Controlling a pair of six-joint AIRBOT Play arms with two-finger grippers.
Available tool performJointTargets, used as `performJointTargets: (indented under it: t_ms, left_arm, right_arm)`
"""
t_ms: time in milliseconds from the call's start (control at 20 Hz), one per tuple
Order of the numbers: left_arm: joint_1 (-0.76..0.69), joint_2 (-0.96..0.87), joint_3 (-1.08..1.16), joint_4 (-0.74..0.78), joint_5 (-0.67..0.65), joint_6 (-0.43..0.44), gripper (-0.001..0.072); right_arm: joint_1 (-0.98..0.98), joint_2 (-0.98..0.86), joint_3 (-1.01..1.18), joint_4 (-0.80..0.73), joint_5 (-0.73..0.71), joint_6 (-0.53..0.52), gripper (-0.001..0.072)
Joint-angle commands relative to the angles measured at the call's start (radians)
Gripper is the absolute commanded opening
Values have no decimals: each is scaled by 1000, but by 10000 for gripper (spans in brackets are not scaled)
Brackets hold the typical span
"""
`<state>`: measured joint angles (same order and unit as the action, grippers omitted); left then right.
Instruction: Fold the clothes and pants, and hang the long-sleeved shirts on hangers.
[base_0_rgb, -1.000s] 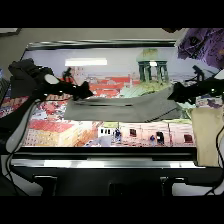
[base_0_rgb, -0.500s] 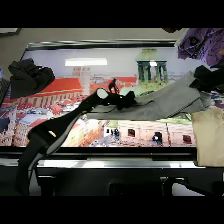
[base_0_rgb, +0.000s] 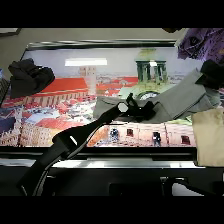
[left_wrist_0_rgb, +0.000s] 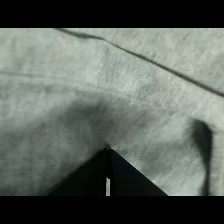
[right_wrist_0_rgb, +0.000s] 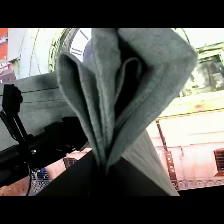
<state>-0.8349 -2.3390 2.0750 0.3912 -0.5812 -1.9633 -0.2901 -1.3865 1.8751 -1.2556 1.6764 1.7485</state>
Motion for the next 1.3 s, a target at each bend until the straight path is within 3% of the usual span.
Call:
performJointTargets:
  t_ms: [0, 200, 450, 700, 1000, 1250]
  left_arm:
    - [-28, -15, 9, -29, 6, 16, 14]
    - [72, 40, 6, 9, -162, 140, 11]
    - [326, 300, 0, 472, -473, 142, 11]
    - [592, 594, 0, 884, -810, 219, 14]
    - [846, 780, 0, 937, -908, 239, 16]
    - [930, 800, -3, 937, -921, 239, 17]
  right_arm:
    - [1, 0, 14, 5, 0, 22, 37]
    - [1, -1, 13, -9, -14, 42, 37]
    - [55, -3, 13, 12, -60, 148, 36]
    - [310, -33, 13, -70, -127, 372, 36]
    - [623, -166, 13, -148, -199, 547, 36]
    - [734, -295, 13, -138, -324, 620, 36]
